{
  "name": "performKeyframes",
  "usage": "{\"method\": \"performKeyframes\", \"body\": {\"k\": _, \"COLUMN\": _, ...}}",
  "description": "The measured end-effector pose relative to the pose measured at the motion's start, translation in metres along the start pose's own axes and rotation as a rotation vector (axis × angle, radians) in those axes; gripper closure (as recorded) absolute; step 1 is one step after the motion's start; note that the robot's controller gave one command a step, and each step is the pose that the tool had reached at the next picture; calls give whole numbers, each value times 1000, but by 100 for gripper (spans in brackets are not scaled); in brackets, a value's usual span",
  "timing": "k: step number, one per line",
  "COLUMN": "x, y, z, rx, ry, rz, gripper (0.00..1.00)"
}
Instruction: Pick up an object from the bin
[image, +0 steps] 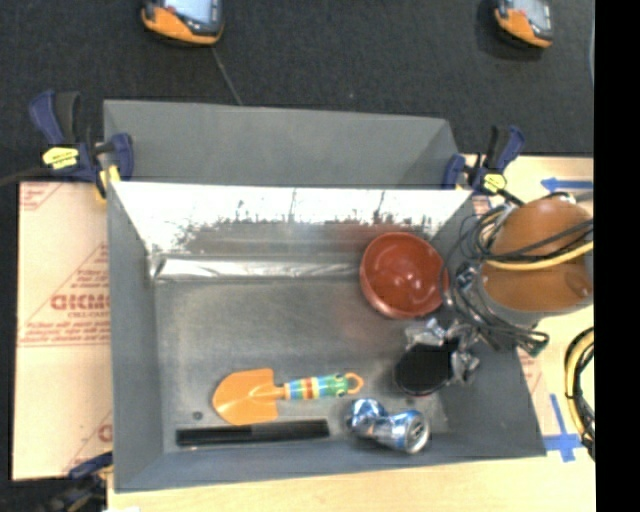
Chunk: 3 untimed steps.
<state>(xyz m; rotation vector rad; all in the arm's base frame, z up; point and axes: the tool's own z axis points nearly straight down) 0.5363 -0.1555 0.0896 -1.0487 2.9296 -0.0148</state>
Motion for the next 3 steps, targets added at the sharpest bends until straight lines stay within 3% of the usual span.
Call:
{"method": "performKeyframes", "body": {"k": 1, "x": 0, "y": 0, "z": 0, "rx": 0, "ry": 0, "rz": 0, "gripper": 100}}
{"method": "performKeyframes", "body": {"k": 3, "x": -2, "y": -1, "z": -166, "rx": -10, "ry": 4, "rz": 6, "gripper": 100}}
